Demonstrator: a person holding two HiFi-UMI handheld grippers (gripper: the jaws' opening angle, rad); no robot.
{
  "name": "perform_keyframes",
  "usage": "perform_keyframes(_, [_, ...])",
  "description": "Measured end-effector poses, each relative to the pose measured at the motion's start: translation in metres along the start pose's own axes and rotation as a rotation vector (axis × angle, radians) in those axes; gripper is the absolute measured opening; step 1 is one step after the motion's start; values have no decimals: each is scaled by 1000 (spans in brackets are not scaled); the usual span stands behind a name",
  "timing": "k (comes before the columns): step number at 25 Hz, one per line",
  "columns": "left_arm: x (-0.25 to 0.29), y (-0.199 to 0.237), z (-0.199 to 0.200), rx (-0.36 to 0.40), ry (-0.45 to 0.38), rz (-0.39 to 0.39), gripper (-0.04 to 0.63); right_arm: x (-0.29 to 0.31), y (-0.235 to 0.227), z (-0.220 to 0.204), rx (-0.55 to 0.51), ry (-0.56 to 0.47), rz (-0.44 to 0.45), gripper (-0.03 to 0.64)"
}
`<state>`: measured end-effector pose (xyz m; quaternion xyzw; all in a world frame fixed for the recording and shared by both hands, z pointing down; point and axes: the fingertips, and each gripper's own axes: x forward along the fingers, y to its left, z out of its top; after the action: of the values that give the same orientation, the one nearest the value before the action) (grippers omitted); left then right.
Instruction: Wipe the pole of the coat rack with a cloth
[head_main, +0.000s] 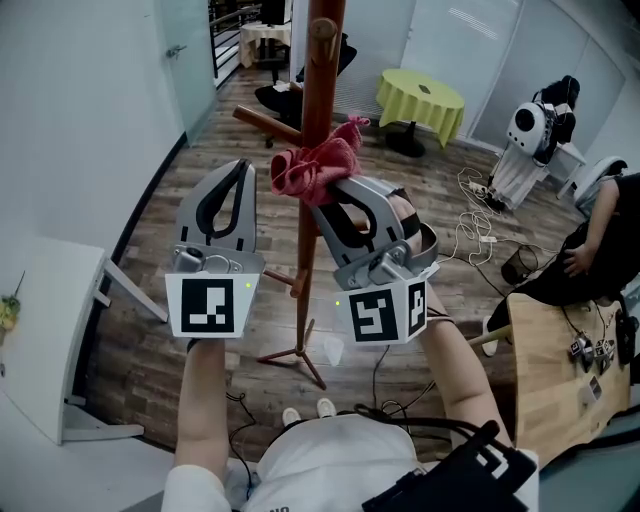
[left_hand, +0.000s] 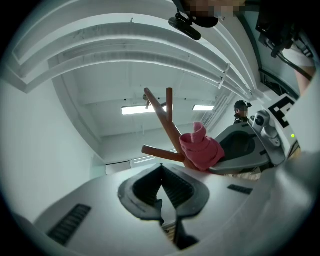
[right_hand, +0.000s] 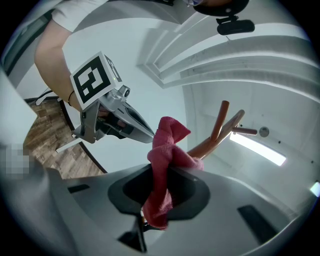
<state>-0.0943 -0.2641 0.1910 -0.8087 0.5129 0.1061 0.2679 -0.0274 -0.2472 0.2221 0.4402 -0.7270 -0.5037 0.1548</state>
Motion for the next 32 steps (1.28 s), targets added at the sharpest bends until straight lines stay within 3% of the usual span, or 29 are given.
perform_keyframes(32, [-10, -11, -27, -2, 51, -20, 12, -6, 35, -13, 11, 42, 66, 83])
